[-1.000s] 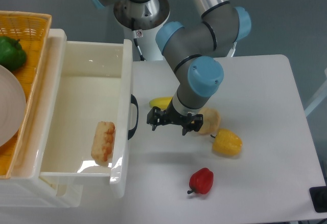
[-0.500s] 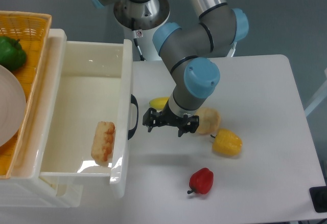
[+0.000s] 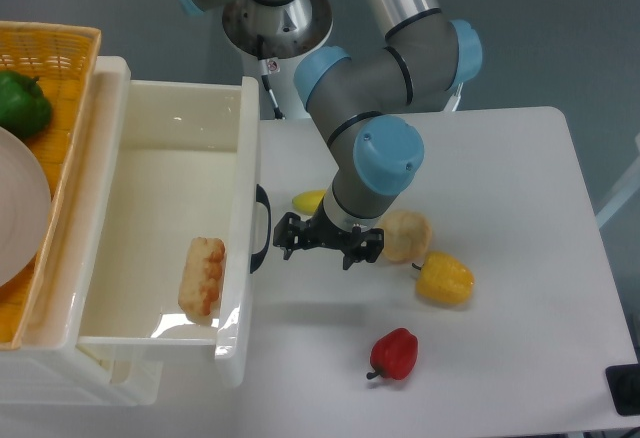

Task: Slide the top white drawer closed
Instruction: 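Lower the gripper and bring it against the drawer front beside the handle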

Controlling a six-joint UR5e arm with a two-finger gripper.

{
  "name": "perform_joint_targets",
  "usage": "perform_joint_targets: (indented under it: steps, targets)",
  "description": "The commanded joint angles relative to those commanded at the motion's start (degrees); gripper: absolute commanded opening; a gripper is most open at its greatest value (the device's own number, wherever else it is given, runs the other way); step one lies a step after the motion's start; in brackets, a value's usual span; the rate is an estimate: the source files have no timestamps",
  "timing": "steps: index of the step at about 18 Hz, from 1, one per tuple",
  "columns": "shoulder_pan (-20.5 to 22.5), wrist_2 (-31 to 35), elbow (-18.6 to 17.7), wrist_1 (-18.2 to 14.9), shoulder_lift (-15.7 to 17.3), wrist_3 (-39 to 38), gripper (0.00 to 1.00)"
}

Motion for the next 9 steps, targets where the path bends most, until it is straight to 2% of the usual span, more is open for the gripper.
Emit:
perform_joint_targets:
  steps: [9]
  targets:
    - [-0.18, -1.23, 0.09, 0.00, 0.35, 0.00, 1.00]
